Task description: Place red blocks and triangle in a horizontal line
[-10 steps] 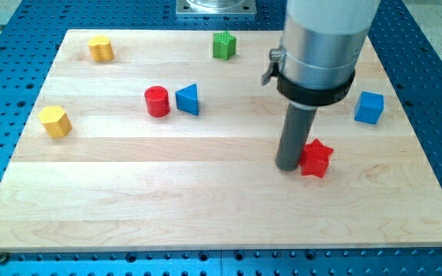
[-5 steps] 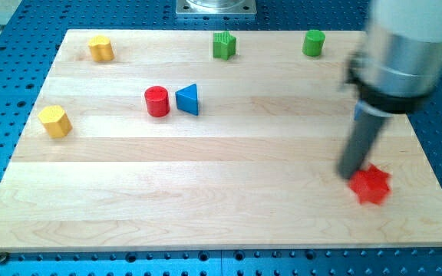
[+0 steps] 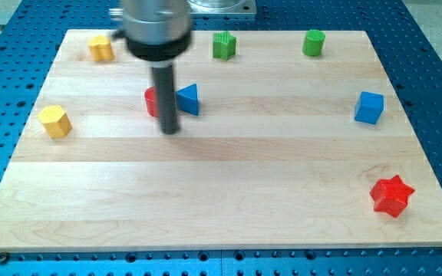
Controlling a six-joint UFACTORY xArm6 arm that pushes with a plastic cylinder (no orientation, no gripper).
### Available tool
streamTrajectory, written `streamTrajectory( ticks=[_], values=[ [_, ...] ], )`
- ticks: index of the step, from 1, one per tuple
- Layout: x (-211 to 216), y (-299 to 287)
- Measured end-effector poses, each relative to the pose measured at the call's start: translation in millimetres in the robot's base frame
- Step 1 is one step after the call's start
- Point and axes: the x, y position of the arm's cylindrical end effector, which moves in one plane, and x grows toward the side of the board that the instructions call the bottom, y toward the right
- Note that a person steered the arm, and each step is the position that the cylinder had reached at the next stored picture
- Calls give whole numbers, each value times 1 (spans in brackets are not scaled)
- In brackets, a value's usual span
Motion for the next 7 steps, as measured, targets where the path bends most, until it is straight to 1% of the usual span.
streamTrajectory(
  ticks=[1, 2, 3, 4, 5, 6, 7],
  values=[
    [-32, -38],
    [-82, -37],
    [-70, 16],
    [-12, 37],
    [67, 35],
    [73, 40],
    [73, 25]
  ],
)
